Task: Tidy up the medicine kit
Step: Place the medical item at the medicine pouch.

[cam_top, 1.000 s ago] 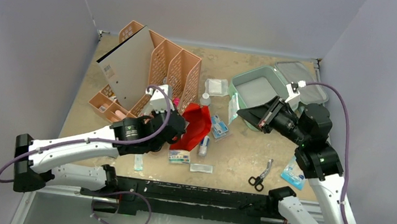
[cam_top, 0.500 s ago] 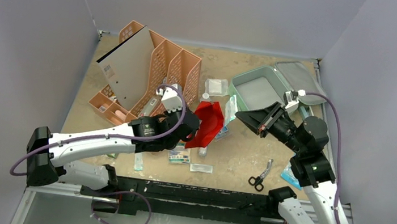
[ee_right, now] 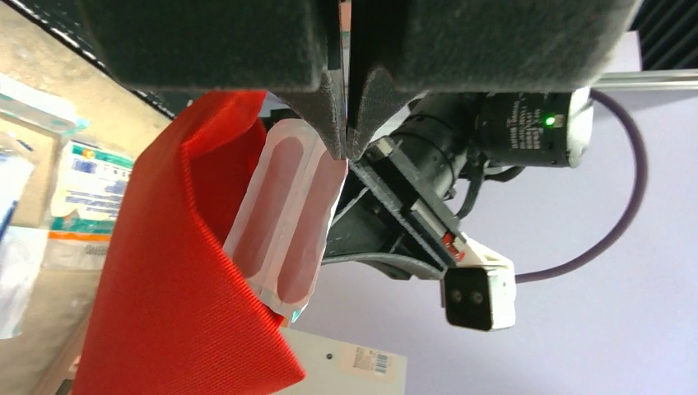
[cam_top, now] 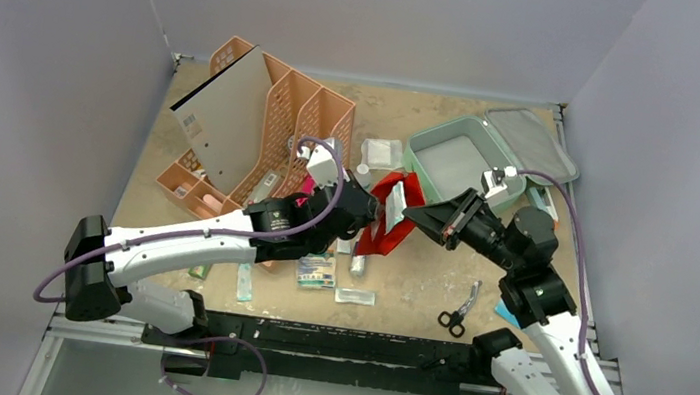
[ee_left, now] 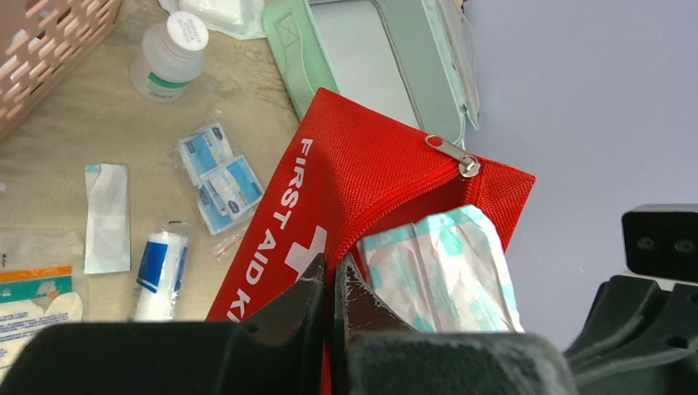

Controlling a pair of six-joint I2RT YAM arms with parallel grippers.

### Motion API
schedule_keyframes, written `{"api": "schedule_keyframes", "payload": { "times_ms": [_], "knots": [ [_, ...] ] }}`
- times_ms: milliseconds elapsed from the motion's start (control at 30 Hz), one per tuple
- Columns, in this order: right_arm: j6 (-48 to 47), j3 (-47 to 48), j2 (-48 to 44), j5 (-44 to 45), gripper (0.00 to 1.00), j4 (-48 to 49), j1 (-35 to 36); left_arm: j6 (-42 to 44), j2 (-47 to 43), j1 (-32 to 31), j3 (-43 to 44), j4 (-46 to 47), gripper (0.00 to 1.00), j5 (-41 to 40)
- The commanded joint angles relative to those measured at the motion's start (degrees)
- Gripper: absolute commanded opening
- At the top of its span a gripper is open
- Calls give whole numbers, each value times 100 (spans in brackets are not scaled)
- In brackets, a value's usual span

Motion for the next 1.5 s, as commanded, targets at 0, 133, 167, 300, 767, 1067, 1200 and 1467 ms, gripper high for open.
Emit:
{"api": "schedule_keyframes", "payload": {
  "times_ms": [0,133,167,300,767,1067,1200,1467],
  "knots": [
    [-630,103,100,278,0,-220,35,-104,-76,9,210,193,0,145],
    [-1056,254,269,481,0,-606,44,-281,-121,8,130,90,0,196],
    [-1057,224,298,481,0,-571,44,-307,-130,8,111,96,0,194],
    [-1224,213,519,520,0,-304,125,-425,-137,8,93,8,0,166],
    [-2248,1432,880,-245,39,-1125,211,-486,-539,8,242,-1155,0,-620],
    [-3161,1648,840,3,40,-2027,219,-740,-1123,12,156,-2405,0,-1191],
    [-3801,1621,968,238,36,-2594,219,-755,-1595,17,112,-2967,0,-1250],
    [-4773,1261,1144,449,35,-2820,380,658,-2620,8,-167,-2791,0,-790]
  ]
}}
